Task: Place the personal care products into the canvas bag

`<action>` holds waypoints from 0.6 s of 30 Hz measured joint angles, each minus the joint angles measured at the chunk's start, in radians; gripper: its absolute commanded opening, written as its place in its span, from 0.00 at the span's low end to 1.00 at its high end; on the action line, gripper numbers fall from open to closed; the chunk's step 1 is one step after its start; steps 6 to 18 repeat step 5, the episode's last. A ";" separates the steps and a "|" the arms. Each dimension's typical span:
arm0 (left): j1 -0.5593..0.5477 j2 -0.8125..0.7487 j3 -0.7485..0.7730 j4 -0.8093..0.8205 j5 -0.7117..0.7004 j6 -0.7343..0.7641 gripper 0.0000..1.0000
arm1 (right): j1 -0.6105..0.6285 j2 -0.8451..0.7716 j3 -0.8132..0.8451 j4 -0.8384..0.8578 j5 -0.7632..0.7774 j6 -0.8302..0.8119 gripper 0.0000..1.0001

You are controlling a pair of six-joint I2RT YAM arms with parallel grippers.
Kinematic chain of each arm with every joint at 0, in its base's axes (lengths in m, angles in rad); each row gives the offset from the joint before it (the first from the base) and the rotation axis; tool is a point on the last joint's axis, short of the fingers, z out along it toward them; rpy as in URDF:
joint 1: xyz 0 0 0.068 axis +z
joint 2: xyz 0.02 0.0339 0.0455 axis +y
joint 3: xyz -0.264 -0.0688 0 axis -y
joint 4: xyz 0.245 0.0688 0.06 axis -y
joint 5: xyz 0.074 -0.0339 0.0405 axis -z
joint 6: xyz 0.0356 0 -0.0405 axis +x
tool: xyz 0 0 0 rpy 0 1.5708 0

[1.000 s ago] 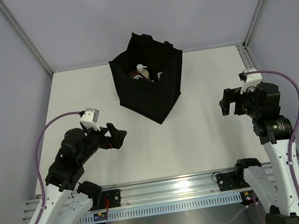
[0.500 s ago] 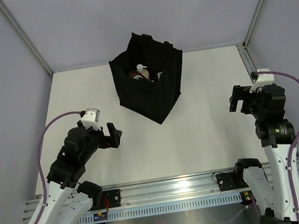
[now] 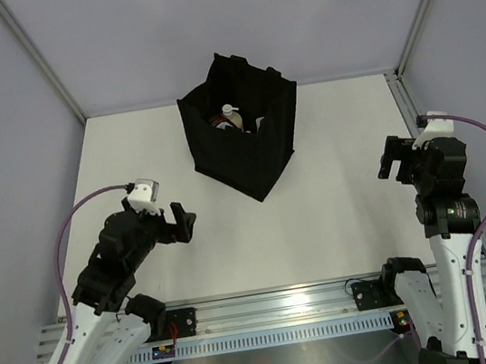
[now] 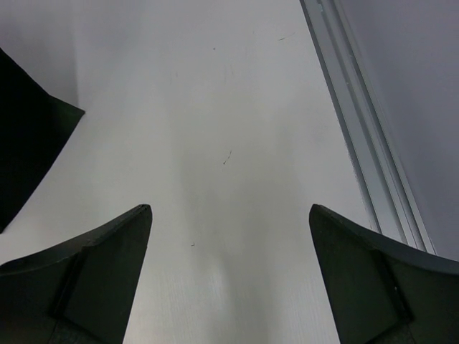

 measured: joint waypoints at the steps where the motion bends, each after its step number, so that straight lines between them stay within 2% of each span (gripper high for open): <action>1: 0.000 -0.006 0.000 0.000 0.002 0.000 0.99 | -0.004 -0.002 0.000 0.000 0.001 0.000 1.00; 18: 0.000 -0.017 0.000 0.000 0.004 0.000 0.99 | -0.014 -0.008 0.000 0.000 0.002 0.000 0.99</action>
